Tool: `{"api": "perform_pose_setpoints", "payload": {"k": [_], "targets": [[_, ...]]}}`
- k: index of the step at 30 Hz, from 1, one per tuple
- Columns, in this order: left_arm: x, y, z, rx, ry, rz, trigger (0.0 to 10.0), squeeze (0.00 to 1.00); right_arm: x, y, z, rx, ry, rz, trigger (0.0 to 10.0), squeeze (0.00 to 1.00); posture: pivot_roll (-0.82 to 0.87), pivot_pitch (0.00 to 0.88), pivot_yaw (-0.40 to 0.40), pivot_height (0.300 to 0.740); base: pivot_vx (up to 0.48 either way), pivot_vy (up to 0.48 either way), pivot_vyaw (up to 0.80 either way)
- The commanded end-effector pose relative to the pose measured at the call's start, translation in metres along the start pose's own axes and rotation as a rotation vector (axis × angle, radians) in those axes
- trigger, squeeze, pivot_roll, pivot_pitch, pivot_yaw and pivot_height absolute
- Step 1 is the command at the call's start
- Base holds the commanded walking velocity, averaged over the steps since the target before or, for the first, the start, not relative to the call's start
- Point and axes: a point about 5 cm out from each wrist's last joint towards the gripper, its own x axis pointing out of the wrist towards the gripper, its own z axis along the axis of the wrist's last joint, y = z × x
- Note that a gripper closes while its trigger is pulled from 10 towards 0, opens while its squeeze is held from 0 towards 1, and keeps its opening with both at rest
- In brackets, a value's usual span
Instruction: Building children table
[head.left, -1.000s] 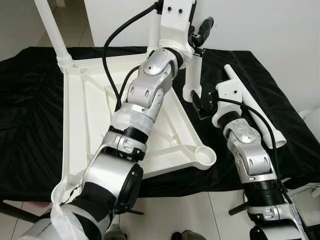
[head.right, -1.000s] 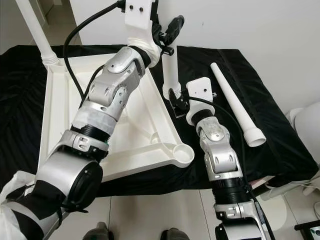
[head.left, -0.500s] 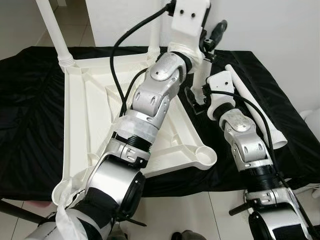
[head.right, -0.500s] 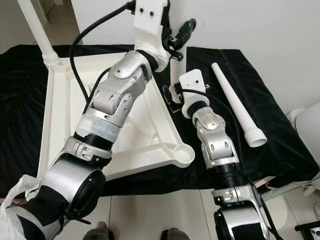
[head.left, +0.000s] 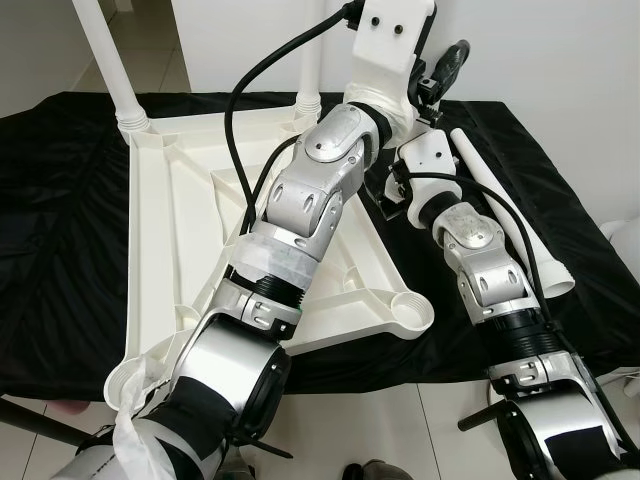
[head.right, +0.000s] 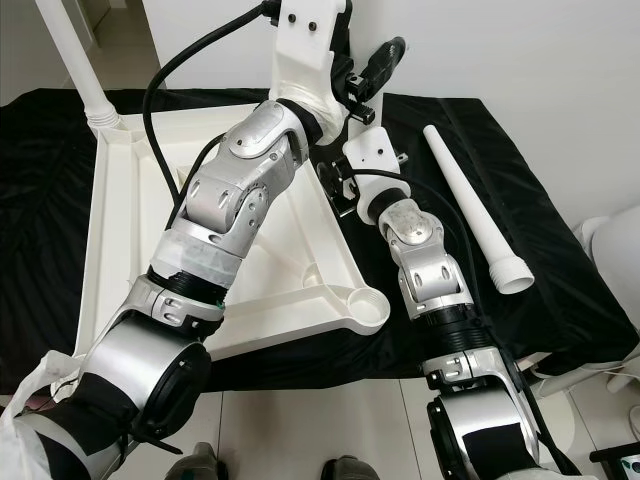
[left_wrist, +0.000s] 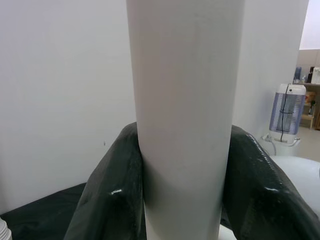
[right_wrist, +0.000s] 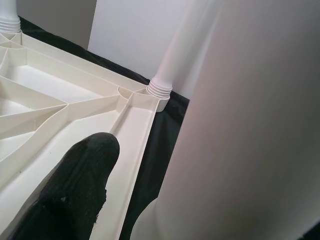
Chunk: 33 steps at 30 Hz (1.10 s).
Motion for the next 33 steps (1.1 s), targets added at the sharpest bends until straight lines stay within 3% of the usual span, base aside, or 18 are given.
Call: {"api": "perform_pose_setpoints", "payload": {"k": [1, 3, 4, 5, 6, 8, 9, 16, 20, 21, 24, 25, 26, 33], "targets": [[0.001, -0.008, 0.000, -0.016, -0.004, -0.026, 10.0, 0.00, 0.002, -0.001, 0.002, -0.008, -0.013, 0.011, 10.0, 0.00, 0.05, 0.000, -0.041, 0.740, 0.000, 0.000, 0.00], [0.001, -0.008, 0.000, -0.017, -0.005, -0.027, 10.0, 0.00, 0.002, -0.001, 0.004, -0.012, -0.024, 0.009, 9.4, 0.00, 0.05, 0.000, -0.040, 0.740, 0.000, 0.000, 0.00], [0.001, -0.008, 0.001, -0.018, -0.005, -0.026, 10.0, 0.00, 0.002, -0.002, 0.004, -0.007, -0.030, 0.008, 6.9, 0.00, 0.05, 0.000, -0.040, 0.740, 0.000, 0.000, 0.00], [0.001, -0.008, 0.001, -0.018, -0.005, -0.026, 10.0, 0.00, 0.002, -0.002, 0.004, -0.007, -0.030, 0.008, 6.9, 0.00, 0.05, 0.000, -0.040, 0.740, 0.000, 0.000, 0.00], [0.001, -0.008, 0.001, -0.018, -0.005, -0.026, 10.0, 0.00, 0.003, -0.003, 0.004, -0.005, -0.032, 0.007, 2.4, 0.00, 0.05, 0.000, -0.040, 0.740, 0.000, 0.000, 0.00], [0.001, -0.008, 0.001, -0.019, -0.005, -0.026, 10.0, 0.00, 0.003, -0.004, 0.003, -0.005, -0.032, 0.006, 2.4, 0.00, 0.05, 0.000, -0.040, 0.740, 0.000, 0.000, 0.00], [0.001, -0.008, 0.001, -0.018, -0.004, -0.023, 10.0, 0.00, 0.003, -0.005, 0.003, -0.003, -0.036, 0.004, 0.0, 0.00, 0.05, 0.000, -0.040, 0.740, 0.000, 0.000, 0.00], [0.001, -0.006, 0.000, -0.018, 0.001, -0.015, 10.0, 0.00, 0.001, -0.007, 0.003, 0.003, -0.048, -0.011, 0.0, 0.00, 0.05, 0.000, -0.041, 0.740, 0.000, 0.000, 0.00], [0.000, -0.004, -0.001, -0.018, 0.008, 0.000, 10.0, 0.00, -0.003, -0.013, -0.002, 0.051, -0.047, -0.098, 0.0, 0.00, 0.05, 0.000, -0.043, 0.740, 0.000, 0.000, 0.00], [-0.001, -0.004, -0.002, -0.021, 0.009, -0.001, 10.0, 0.00, -0.004, -0.015, -0.003, 0.070, -0.043, -0.124, 10.0, 0.00, 0.05, 0.000, -0.045, 0.740, 0.000, 0.000, 0.00], [-0.001, -0.004, -0.002, -0.027, 0.011, -0.004, 10.0, 0.00, -0.005, -0.016, -0.003, 0.088, -0.047, -0.148, 10.0, 0.00, 0.05, 0.000, -0.045, 0.740, 0.000, 0.000, 0.00], [-0.002, -0.004, -0.003, -0.049, 0.014, -0.012, 10.0, 0.95, -0.006, -0.017, -0.003, 0.116, -0.048, -0.167, 10.0, 0.00, 0.05, 0.000, -0.047, 0.740, 0.000, 0.000, 0.00], [-0.002, -0.006, -0.004, -0.078, 0.011, -0.035, 10.0, 1.00, -0.006, -0.018, -0.003, 0.137, -0.049, -0.193, 10.0, 0.00, 0.04, 0.000, -0.045, 0.740, 0.000, 0.000, 0.00], [-0.003, -0.006, -0.003, -0.115, 0.004, -0.049, 10.0, 1.00, -0.009, -0.021, -0.006, 0.210, -0.046, -0.265, 10.0, 0.00, 0.05, 0.000, -0.043, 0.740, 0.000, 0.000, 0.00]]}}
